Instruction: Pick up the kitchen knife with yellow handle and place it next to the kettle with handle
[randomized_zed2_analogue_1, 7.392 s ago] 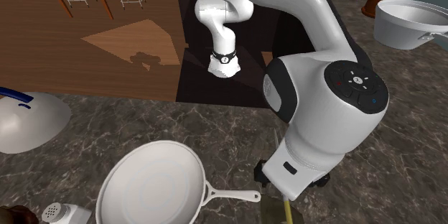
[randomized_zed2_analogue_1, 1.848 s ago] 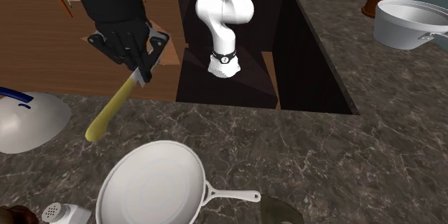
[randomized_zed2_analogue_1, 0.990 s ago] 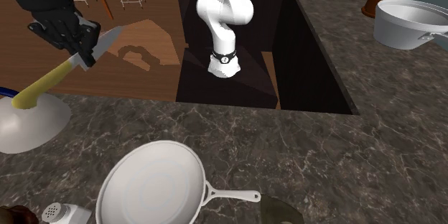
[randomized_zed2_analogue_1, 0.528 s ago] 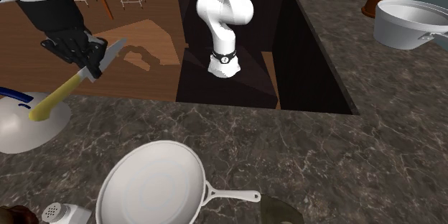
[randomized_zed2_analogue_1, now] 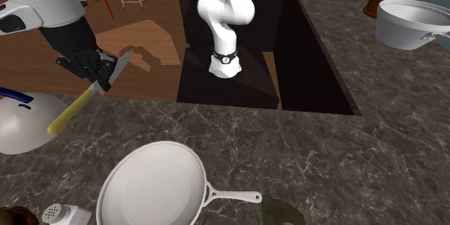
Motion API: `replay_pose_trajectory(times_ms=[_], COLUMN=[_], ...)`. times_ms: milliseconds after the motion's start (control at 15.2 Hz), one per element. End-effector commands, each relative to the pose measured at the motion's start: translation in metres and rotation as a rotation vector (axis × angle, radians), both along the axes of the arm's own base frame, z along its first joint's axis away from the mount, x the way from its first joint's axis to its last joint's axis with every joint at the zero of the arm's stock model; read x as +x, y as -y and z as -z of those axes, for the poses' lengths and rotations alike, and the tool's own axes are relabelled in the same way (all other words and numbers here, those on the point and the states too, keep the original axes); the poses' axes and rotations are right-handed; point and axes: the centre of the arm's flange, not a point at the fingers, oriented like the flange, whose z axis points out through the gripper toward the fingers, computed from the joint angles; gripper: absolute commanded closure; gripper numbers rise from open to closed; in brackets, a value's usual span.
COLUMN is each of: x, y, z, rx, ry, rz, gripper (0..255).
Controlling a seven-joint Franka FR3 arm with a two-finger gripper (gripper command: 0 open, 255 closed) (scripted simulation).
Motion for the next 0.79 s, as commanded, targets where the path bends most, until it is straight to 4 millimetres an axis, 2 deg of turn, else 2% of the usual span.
replay_pose_trajectory(times_ms=[0,726], x=[0.000,0.000], y=[0.001,0.001], z=[0.010,0.068], rx=[0.000,0.000], ry=[0.000,0.000], rz=[0.000,0.000], gripper=[255,255])
